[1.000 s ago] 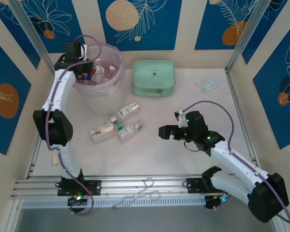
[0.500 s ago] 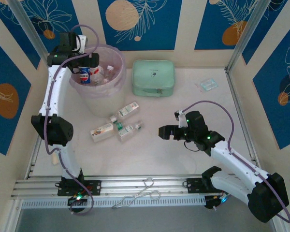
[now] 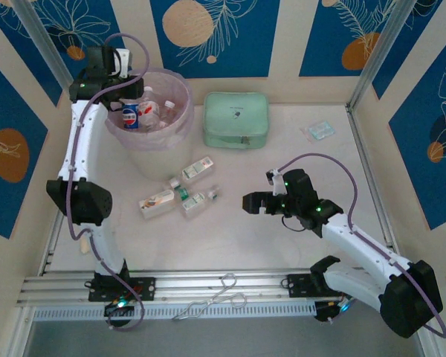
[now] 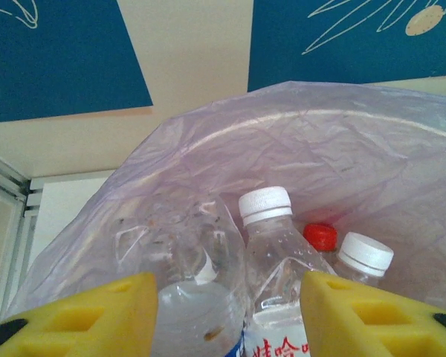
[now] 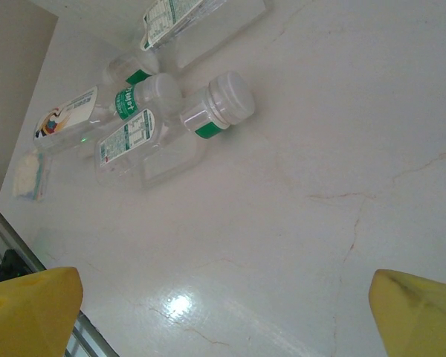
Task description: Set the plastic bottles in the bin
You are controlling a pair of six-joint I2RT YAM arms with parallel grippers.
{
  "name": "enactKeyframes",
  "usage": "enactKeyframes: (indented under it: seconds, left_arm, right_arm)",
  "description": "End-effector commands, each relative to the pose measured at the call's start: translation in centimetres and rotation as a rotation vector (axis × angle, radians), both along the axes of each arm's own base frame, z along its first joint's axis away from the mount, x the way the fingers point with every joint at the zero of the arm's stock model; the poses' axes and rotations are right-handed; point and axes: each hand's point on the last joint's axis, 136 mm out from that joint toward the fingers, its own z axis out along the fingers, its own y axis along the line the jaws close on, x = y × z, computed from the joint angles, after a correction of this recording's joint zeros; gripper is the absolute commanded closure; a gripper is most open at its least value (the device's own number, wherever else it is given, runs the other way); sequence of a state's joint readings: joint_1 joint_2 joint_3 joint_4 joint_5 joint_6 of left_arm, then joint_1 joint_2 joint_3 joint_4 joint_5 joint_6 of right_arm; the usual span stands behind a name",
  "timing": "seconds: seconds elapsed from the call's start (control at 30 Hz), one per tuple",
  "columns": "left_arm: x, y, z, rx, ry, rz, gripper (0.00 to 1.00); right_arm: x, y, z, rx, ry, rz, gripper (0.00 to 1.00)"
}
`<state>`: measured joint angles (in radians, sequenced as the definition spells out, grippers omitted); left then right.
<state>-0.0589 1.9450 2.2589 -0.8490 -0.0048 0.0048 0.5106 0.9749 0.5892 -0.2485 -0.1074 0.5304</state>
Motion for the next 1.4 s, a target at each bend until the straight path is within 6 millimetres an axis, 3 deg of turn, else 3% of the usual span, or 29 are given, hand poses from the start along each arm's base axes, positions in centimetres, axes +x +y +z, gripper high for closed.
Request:
enactKeyframes:
  seconds: [0.0,0.27,0.43,0.53,0.63,0.73,0.8,0.93,1.2,1.37]
  left_arm:
    - [1.6,0.5,-1.2,0.004,0.002,0.02,0.51]
    - [1.0,0.0,-8.3,-0.011,0.134,0.004,0.74]
    - [-0.5,0.2,-11.9,-0.013,0.178,0.021,0.8]
    - [-0.7,0.4,-12.7,-0.006,0.195,0.025,0.8]
    - [-0.7,0.4,-11.0,-0.005,0.163,0.026,0.8]
    - [-0.9,0.9,-7.4,0.02,0.105,0.033,0.77]
    - [-1.3,0.9,-4.8,0.038,0.069,0.026,0.65]
    - [-2.4,1.0,-0.9,0.062,0.015,0.003,0.51]
    - [-6.4,0.8,3.5,0.094,-0.043,-0.035,0.29]
    - [-10.4,-2.0,5.6,0.116,-0.072,-0.1,0.23]
  right_arm:
    - [0.3,0.5,1.1,0.009,-0.027,0.016,0.01]
    - [0.1,0.8,0.8,0.003,-0.022,0.024,0.01]
    - [0.1,0.9,0.8,-0.001,-0.025,0.026,0.01]
    - [0.1,1.0,0.8,-0.003,-0.022,0.03,0.01]
    - [0.1,1.0,0.9,-0.006,-0.023,0.028,0.01]
    - [0.1,0.9,1.0,-0.008,-0.026,0.023,0.01]
    - [0.2,0.8,0.9,-0.011,-0.028,0.019,0.01]
    - [0.3,0.7,1.0,-0.016,-0.034,0.013,0.01]
    - [0.8,-0.1,1.9,-0.055,-0.072,-0.005,0.01]
    - [1.5,-1.2,2.8,-0.062,-0.088,-0.042,0.01]
